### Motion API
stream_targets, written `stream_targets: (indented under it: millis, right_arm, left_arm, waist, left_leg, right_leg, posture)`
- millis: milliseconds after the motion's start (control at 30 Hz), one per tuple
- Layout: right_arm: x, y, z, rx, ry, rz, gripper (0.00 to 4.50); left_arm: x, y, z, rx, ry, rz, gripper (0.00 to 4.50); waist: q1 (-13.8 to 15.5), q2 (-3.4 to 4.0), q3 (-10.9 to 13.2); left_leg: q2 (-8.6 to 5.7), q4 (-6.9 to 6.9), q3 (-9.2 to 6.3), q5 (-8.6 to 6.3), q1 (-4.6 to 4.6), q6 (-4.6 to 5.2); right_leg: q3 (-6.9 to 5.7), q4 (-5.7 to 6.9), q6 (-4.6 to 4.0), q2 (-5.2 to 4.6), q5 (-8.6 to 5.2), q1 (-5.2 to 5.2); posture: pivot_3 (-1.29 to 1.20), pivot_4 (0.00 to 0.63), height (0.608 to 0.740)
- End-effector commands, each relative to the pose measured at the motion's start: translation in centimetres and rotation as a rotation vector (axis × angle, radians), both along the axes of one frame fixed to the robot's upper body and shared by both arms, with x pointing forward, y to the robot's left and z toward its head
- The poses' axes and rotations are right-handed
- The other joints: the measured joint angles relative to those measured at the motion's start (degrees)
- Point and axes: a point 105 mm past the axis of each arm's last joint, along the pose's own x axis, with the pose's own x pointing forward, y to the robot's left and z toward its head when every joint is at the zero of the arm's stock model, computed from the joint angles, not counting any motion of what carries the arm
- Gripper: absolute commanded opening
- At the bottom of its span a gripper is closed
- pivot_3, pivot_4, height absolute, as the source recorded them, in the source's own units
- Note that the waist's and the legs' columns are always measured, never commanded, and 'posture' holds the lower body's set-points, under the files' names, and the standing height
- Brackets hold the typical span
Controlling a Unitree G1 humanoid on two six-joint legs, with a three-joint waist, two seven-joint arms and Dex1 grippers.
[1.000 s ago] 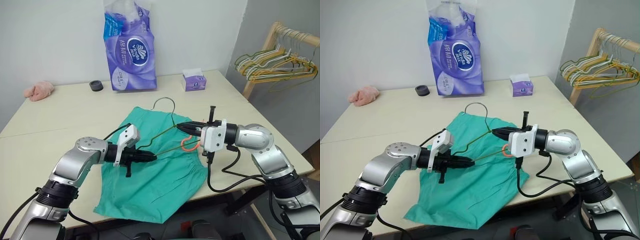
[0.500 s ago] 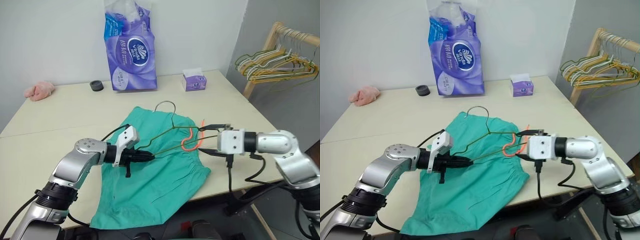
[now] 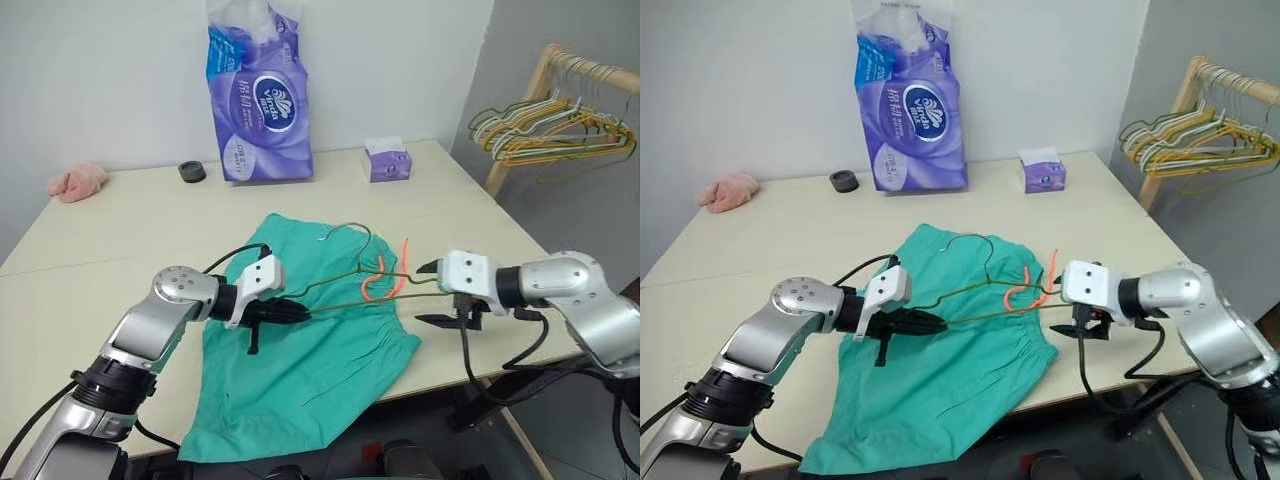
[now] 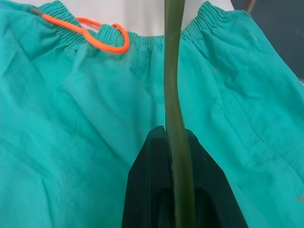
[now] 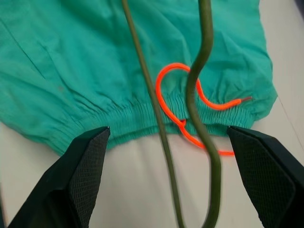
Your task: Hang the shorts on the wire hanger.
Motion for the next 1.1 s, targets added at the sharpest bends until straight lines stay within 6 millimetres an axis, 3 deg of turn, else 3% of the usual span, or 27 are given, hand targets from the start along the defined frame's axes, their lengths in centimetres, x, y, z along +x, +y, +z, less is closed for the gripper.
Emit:
stream_targets:
  millis: [33, 433, 600, 833, 1000, 1100]
  right_arm:
    - [0.6, 0.5, 0.3, -0.041, -0.021, 0.028, 3.82]
    - [-0.7, 1.7, 0.2, -0.083, 0.089, 0.112, 0.02]
    - [-0.9, 1.7, 0.1, -0.076, 0.104, 0.105, 0.02]
    - [-1.1, 0.2, 0.0, -0.017, 0.151, 0.000, 0.00]
    - [-1.7, -2.2, -0.1, 0.069, 0.198, -0.169, 0.00]
    - [-2.7, -3.9, -0.5, 0.192, 0.275, -0.333, 0.00]
  left_arm:
    - [0.0, -0.4, 0.8, 0.009, -0.050, -0.040, 0.00]
    - [0.0, -0.5, 0.0, 0.030, -0.072, -0.041, 0.00]
    - [0.5, -0.5, -0.3, 0.020, -0.077, -0.001, 0.00]
    - [3.3, 0.4, 1.8, -0.152, -0.130, 0.226, 1.72]
    - [5.7, 4.1, 4.0, -0.333, -0.096, 0.506, 1.72]
    - [5.2, 5.9, 4.3, -0.386, -0.035, 0.560, 1.72]
  waist:
    - [0.0, -0.01, 0.0]
    - [0.1, -0.01, 0.0]
    - [0.1, -0.01, 0.0]
    - [0.4, -0.05, 0.0]
    - [0.4, -0.05, 0.0]
    - [0.4, -0.09, 0.0]
  left_leg:
    - [0.00, 0.00, -0.02, 0.00, -0.01, 0.00]
    - [0.01, 0.01, -0.07, 0.00, -0.01, -0.01]
    - [0.00, 0.02, -0.07, 0.00, -0.01, -0.02]
    - [0.00, 0.06, -0.10, 0.00, -0.03, -0.02]
    - [0.00, 0.06, -0.15, -0.01, -0.04, -0.02]
    - [-0.01, 0.05, -0.15, -0.01, -0.05, -0.02]
  right_leg:
    - [0.00, 0.00, 0.00, 0.00, 0.00, -0.01]
    - [-0.01, 0.00, 0.00, -0.01, 0.00, -0.01]
    - [-0.01, 0.00, 0.00, -0.02, 0.00, 0.00]
    - [-0.01, 0.00, 0.01, -0.07, 0.01, 0.00]
    - [-0.04, 0.01, 0.01, -0.08, 0.01, -0.01]
    - [-0.06, 0.01, 0.02, -0.08, 0.01, 0.00]
  posture:
    - [-0.21, 0.000, 0.740]
    - [-0.20, 0.000, 0.740]
    - [-0.19, 0.000, 0.740]
    - [-0.20, 0.000, 0.740]
    - [-0.20, 0.000, 0.740]
    - [-0.21, 0.000, 0.740]
